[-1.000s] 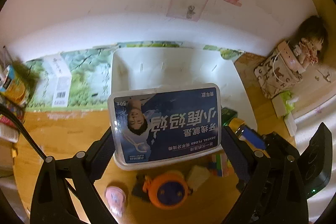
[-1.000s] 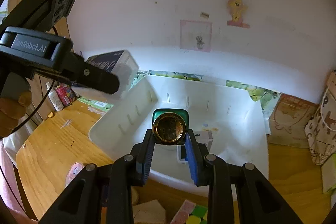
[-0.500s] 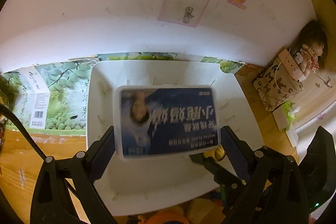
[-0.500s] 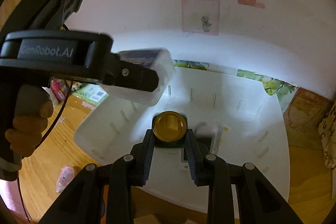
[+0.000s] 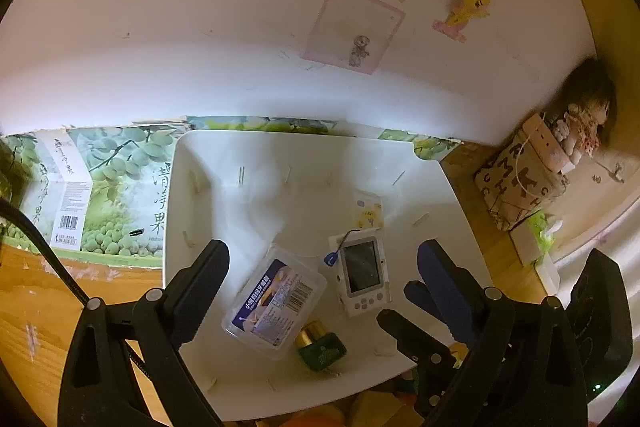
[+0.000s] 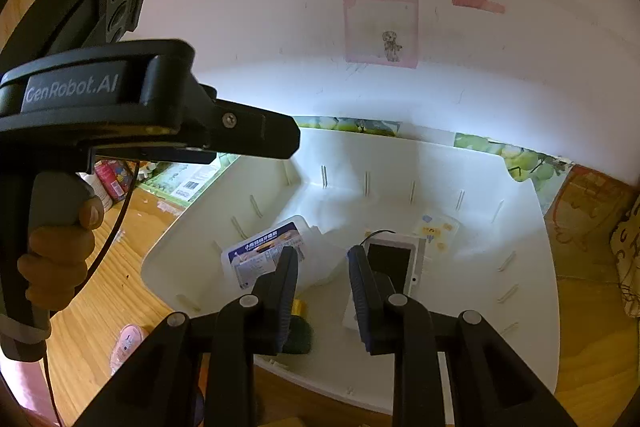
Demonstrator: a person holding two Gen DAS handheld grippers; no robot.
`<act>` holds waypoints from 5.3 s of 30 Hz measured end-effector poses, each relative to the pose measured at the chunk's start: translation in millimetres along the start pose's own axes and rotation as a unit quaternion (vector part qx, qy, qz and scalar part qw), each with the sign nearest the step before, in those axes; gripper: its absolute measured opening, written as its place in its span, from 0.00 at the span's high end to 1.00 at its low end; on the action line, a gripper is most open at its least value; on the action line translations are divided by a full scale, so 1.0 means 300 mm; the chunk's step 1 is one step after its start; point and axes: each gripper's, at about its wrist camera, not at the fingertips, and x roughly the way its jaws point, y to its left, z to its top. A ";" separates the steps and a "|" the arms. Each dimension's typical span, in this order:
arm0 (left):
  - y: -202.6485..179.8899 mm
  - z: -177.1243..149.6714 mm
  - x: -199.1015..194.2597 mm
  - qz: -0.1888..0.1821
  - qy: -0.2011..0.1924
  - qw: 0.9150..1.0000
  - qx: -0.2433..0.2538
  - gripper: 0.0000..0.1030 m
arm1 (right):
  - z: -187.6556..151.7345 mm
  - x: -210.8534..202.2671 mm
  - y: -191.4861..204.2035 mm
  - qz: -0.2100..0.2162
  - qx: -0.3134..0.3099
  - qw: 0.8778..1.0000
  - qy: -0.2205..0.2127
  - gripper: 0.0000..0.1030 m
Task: Organize rigid objects
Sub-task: 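Withdraw both grippers from the bin back over the table, then grasp the pink tape dispenser with the left gripper while the right gripper grasps the orange cord reel, then carry the tape dispenser and orange cord reel into the white bin and open both grippers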
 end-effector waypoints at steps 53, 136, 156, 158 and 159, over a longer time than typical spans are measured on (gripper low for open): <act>-0.089 -0.526 -0.594 0.075 -0.102 0.992 -0.028 0.07 | -0.342 -0.606 0.233 -0.026 0.044 0.999 -0.010 0.22; 0.275 -0.558 -0.017 0.060 0.210 0.967 0.133 0.46 | -0.306 0.103 0.252 -0.101 0.513 0.805 0.280 0.18; 0.307 -0.555 -0.033 0.045 0.207 0.971 0.114 0.47 | -0.262 0.155 0.307 -0.121 0.498 0.810 0.284 0.25; 0.320 -0.548 -0.038 0.043 0.206 0.971 0.109 0.47 | -0.261 0.152 0.304 -0.122 0.494 0.812 0.287 0.25; 0.327 -0.547 -0.040 0.042 0.206 0.972 0.105 0.47 | -0.261 0.150 0.303 -0.122 0.492 0.812 0.288 0.25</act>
